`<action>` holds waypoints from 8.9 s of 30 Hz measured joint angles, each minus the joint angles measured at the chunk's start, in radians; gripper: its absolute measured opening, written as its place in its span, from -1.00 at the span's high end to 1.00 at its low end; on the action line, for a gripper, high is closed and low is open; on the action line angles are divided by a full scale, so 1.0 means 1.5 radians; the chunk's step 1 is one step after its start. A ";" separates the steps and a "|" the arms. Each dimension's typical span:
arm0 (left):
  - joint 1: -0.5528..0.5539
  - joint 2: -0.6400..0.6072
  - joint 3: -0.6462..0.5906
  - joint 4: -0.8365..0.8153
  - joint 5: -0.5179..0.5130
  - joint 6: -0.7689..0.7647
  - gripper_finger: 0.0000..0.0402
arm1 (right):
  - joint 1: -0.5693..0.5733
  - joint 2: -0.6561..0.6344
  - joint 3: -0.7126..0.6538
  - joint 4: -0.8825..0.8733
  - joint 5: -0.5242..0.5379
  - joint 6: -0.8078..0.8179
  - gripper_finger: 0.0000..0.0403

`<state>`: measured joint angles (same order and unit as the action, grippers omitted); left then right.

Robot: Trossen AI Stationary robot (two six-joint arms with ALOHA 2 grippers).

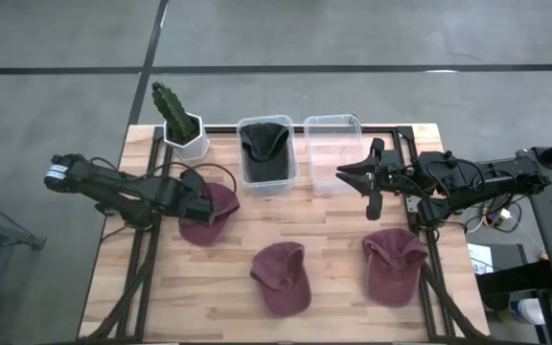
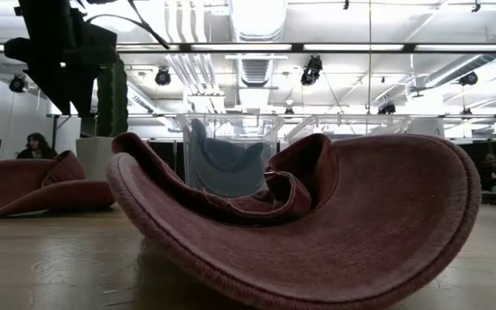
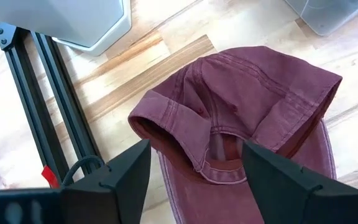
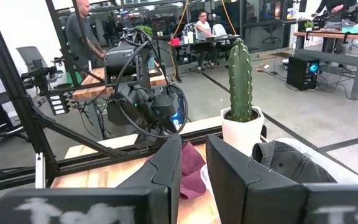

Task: Pick & Place hat
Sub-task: Put the top pink cap into the right transparent bin

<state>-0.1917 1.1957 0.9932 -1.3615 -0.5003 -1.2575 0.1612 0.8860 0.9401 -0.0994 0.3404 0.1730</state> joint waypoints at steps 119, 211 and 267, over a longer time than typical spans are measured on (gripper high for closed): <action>0.008 -0.123 0.185 0.046 -0.010 -0.105 0.94 | 0.000 0.000 0.000 -0.006 -0.001 0.007 0.66; 0.138 0.253 0.337 1.046 -0.146 0.770 0.94 | -0.070 0.123 0.000 0.318 0.219 0.002 -0.49; 0.135 0.250 0.337 0.959 -0.024 0.809 0.69 | -0.088 0.122 0.000 0.335 0.300 -0.029 0.96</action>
<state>0.0113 1.5711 1.4990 0.0772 -0.5369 -0.0437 0.0291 1.0683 0.9405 0.4028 0.7897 0.1298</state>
